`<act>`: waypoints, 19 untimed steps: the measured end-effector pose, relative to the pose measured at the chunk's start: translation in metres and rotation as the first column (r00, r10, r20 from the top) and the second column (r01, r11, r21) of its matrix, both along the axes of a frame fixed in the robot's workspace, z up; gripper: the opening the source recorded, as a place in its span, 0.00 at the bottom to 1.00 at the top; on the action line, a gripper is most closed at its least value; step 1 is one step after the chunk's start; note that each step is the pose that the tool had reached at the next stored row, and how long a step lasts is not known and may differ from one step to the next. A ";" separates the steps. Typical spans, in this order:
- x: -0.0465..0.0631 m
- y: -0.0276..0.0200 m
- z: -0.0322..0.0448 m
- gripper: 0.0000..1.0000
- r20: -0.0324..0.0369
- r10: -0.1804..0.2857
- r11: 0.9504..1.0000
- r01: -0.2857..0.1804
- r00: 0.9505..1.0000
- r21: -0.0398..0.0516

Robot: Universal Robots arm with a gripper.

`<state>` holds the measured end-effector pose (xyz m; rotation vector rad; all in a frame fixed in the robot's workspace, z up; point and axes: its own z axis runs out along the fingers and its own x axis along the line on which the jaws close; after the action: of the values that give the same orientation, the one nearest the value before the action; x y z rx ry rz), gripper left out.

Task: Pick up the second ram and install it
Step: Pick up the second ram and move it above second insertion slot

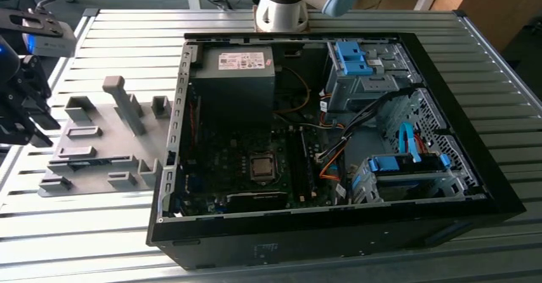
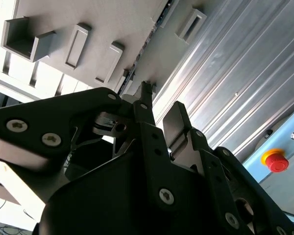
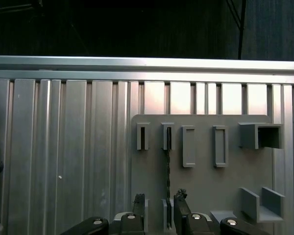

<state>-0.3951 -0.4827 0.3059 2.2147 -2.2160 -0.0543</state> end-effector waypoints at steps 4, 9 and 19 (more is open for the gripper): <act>0.000 0.0000 0.0016 0.37 0.000 0.000 1.000 0.000 1.000 0.000; 0.000 0.0000 0.0037 0.37 0.000 0.000 1.000 0.000 1.000 0.000; 0.000 0.0000 0.0079 0.37 0.000 0.000 1.000 0.000 1.000 0.000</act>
<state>-0.3951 -0.4827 0.3138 2.2146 -2.2161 -0.0543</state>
